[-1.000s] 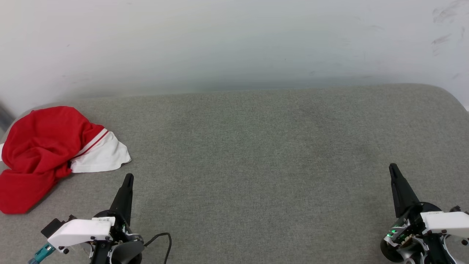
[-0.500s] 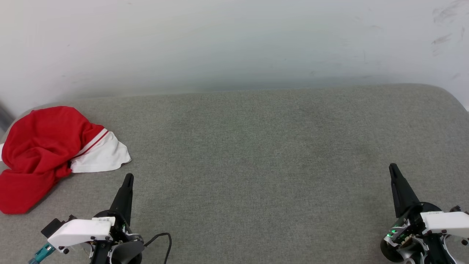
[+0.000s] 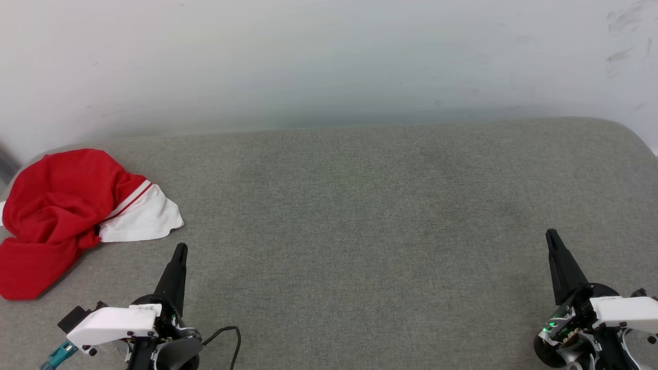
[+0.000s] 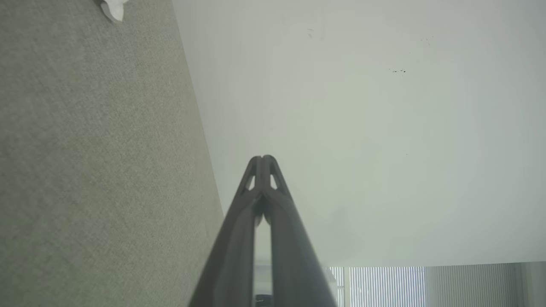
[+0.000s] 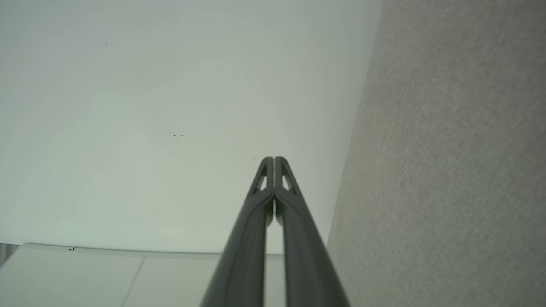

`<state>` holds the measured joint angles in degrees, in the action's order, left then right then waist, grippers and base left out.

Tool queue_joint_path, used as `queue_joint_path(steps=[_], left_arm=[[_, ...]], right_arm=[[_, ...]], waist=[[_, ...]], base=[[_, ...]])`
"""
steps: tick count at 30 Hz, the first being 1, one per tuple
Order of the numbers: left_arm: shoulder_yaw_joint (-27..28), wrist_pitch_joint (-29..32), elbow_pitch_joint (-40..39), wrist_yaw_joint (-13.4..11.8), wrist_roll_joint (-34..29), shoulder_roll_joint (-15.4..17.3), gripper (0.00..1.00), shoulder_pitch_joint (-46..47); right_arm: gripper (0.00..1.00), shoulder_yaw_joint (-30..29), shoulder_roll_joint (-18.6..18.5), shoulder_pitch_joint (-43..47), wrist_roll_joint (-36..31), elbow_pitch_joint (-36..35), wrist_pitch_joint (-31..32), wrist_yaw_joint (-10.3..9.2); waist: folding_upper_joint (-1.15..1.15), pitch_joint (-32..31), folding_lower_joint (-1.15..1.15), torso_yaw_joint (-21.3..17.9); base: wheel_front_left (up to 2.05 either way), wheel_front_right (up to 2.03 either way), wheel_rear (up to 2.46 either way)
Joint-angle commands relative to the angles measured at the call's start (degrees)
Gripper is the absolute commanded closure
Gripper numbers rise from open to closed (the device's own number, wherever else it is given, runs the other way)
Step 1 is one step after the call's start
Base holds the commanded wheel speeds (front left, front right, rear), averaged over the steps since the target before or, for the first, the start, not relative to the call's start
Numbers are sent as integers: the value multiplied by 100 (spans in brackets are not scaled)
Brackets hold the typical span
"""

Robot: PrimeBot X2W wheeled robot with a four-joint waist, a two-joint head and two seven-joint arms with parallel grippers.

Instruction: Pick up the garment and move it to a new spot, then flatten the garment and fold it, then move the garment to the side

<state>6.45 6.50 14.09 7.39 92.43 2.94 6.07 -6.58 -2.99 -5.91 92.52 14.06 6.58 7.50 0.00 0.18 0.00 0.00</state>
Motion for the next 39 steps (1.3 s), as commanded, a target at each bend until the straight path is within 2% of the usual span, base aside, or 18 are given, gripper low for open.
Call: queue_joint_path(steps=[1, 10, 11, 15, 30, 39], left_arm=[[17, 25, 1, 19, -10, -7, 100, 36], [20, 24, 1, 19, -11, -7, 100, 36], [0, -1, 0, 0, 0, 0, 0, 0], [-31, -26, 167, -6, -5, -17, 0, -156], [80, -423, 14, -3, -358, -15, 0, -298], [586, -647, -65, -1, -1110, -13, 0, -270]], right_arm=[[100, 0, 17, -60, -29, 4, 7, -1], [100, 1, 17, -60, -27, 4, 6, -2], [0, 0, 0, 0, -1, 0, -1, 0], [0, 19, 6, 161, -5, 163, -16, -2], [0, 225, 6, 287, -344, -38, -417, -1], [0, 130, 6, 310, -1501, -189, -641, -1]], waist=[[0, 0, 0, 0], [0, 0, 0, 0], [0, 0, 0, 0], [0, 2, 0, 0], [0, 9, 0, -12], [0, 15, 0, -22]], base=[[0, 0, 0], [0, 0, 0], [0, 0, 0], [0, 0, 0], [0, 0, 0], [0, 0, 0]])
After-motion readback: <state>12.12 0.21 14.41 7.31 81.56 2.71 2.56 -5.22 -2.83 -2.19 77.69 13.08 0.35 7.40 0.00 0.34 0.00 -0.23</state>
